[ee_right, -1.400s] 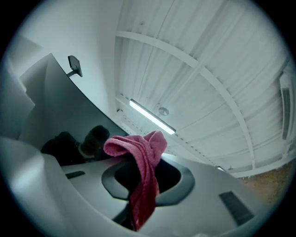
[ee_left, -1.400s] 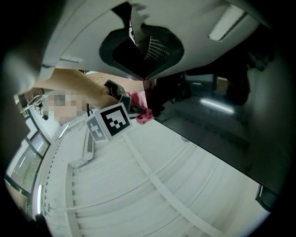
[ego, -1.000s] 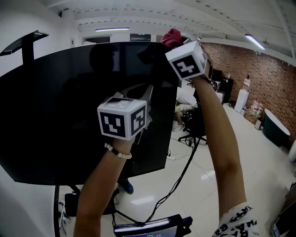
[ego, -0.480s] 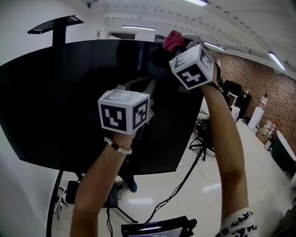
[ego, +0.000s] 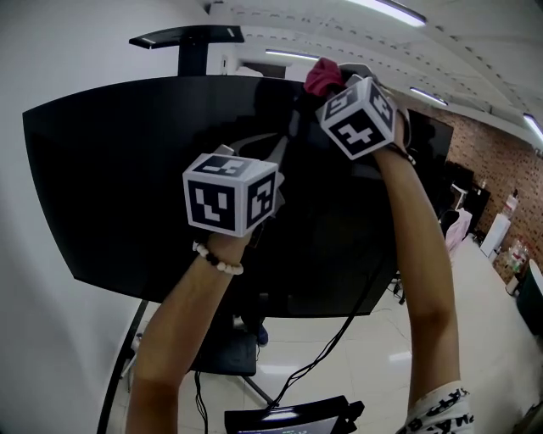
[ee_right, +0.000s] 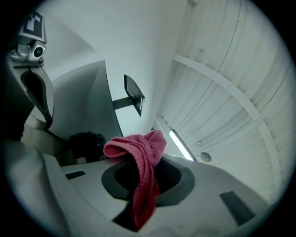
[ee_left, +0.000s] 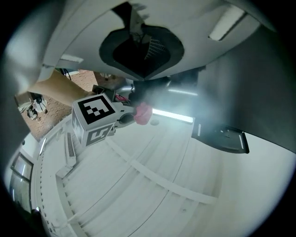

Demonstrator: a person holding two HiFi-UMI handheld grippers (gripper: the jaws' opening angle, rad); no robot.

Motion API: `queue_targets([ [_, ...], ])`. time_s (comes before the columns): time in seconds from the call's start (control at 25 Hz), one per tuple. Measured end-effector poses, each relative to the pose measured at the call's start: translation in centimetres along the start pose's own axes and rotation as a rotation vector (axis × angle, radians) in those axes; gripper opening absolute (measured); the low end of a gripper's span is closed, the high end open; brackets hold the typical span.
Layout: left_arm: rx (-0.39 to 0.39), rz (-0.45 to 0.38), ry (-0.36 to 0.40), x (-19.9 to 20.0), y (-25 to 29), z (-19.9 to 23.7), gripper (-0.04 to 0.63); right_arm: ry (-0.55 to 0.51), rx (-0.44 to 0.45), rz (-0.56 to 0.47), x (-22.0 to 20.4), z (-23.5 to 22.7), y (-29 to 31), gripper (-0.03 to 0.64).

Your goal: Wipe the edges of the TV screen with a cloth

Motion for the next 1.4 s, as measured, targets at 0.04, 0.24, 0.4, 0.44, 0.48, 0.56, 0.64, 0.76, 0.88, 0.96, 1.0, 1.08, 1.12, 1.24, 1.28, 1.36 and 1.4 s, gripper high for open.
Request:
queue_targets([
  [0.04,0.012,0.003,0.006,0.3,-0.9,1.1,-0.008,0.003,0.008,-0.002,1.1,0.6,0.4,0.080],
  [0.24,0.098,0.024,0.055,1.5,-6.3,7.7,-0.008,0.001,0.031,-0.033,7.3,4.6,2.3,0.080],
  [0.4,0.148,0.049,0.077,1.6,-9.8,12.0,-0.008,0.005,0.051,-0.070,12.5,8.2,3.6,0.080],
  [0.44,0.166,0.055,0.084,1.7,-10.6,13.3,-0.008,-0.002,0.057,-0.084,14.1,9.3,4.1,0.080],
  [0.48,0.184,0.060,0.093,1.8,-11.4,14.5,-0.008,-0.012,0.061,-0.097,15.6,10.2,4.5,0.080],
  [0.56,0.216,0.065,0.109,2.1,-12.9,16.8,-0.008,-0.038,0.069,-0.114,18.3,12.0,5.3,0.080],
  [0.64,0.249,0.069,0.126,2.2,-14.3,18.9,-0.008,-0.063,0.080,-0.134,21.0,13.7,6.1,0.080],
  [0.76,0.302,0.068,0.152,2.6,-16.5,22.2,-0.008,-0.112,0.084,-0.153,24.9,15.8,7.0,0.080],
  [0.88,0.331,0.065,0.166,2.7,-17.9,24.8,-0.008,-0.153,0.103,-0.127,27.0,17.3,7.7,0.080],
  [0.96,0.345,0.060,0.173,2.9,-19.0,26.6,-0.008,-0.151,0.132,-0.131,28.7,18.2,8.3,0.080],
  [1.0,0.352,0.057,0.178,3.1,-19.6,27.4,-0.008,-0.156,0.145,-0.137,29.8,18.8,8.6,0.080],
  [1.08,0.363,0.048,0.189,3.5,-20.8,28.9,-0.008,-0.179,0.164,-0.145,31.7,19.8,9.1,0.080],
  [1.12,0.366,0.044,0.193,3.6,-21.3,29.6,-0.008,-0.190,0.172,-0.148,32.5,20.4,9.2,0.080],
  [1.24,0.362,0.030,0.201,4.1,-23.9,31.6,-0.008,-0.205,0.185,-0.157,35.6,22.3,9.2,0.080],
  [1.28,0.356,0.024,0.203,4.3,-24.9,32.4,-0.008,-0.208,0.183,-0.158,36.9,23.0,9.1,0.080],
  [1.36,0.346,0.012,0.199,4.6,-27.2,34.1,-0.008,-0.213,0.180,-0.159,39.5,24.6,9.3,0.080],
  [1.4,0.343,0.012,0.197,4.5,-28.2,35.2,-0.008,-0.214,0.182,-0.158,40.7,25.6,9.7,0.080],
])
Point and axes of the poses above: the fingertips, and each gripper's own axes: y forward along the fingers, z to its left, x out of its top, the point moved 5 cm from there along -y, backward along the fingers, and after that the axes turned 3 degrees about y, right-handed, at the moved point
